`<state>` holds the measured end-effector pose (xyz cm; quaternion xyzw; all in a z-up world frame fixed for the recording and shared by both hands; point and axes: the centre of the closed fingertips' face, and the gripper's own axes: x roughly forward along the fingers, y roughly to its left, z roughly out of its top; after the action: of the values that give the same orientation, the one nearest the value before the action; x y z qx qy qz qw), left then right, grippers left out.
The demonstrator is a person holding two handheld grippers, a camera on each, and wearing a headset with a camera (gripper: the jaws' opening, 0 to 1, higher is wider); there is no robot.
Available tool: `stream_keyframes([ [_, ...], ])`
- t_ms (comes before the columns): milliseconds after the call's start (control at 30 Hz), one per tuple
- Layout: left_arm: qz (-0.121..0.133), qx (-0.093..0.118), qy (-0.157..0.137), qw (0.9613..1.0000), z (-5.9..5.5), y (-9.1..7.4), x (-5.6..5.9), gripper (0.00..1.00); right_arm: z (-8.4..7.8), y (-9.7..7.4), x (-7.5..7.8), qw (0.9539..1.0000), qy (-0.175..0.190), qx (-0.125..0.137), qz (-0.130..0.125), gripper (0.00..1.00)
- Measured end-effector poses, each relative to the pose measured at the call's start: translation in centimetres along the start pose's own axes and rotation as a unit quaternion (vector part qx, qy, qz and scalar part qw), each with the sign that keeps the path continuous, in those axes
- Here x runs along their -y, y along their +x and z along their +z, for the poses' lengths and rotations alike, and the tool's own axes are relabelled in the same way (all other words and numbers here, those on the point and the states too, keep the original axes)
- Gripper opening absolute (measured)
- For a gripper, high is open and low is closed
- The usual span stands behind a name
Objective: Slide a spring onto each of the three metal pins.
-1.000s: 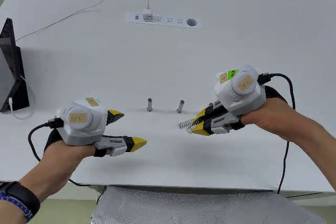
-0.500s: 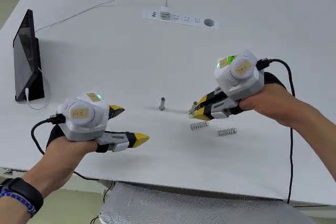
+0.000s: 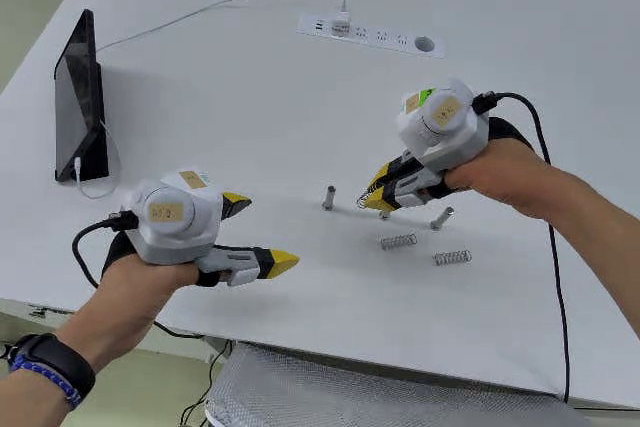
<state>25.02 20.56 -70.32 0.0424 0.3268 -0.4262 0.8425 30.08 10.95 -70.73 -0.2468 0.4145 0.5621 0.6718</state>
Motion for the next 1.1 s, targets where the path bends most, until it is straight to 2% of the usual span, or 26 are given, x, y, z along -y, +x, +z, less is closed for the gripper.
stream_keyframes([
  [200, 0.002, 0.007, -0.004, 1.0000, 0.3, -0.2, 0.0, 0.67, 0.8, 1.0, 0.7, 0.9999, -0.010, -0.006, 0.003, 0.12],
  [400, 0.002, 0.006, -0.008, 1.0000, -0.1, -0.3, -0.2, 0.67, 1.1, 1.8, 1.2, 0.9998, -0.013, -0.013, 0.007, 0.13],
  [767, 0.008, 0.006, -0.020, 0.9997, -0.7, -0.6, -0.8, 0.67, 2.1, 2.7, 1.1, 0.9992, -0.029, -0.025, 0.008, 0.13],
  [1100, 0.012, 0.006, -0.028, 0.9995, -1.0, -0.6, -1.1, 0.66, 2.2, 3.2, 1.2, 0.9981, -0.046, -0.039, 0.009, 0.13],
])
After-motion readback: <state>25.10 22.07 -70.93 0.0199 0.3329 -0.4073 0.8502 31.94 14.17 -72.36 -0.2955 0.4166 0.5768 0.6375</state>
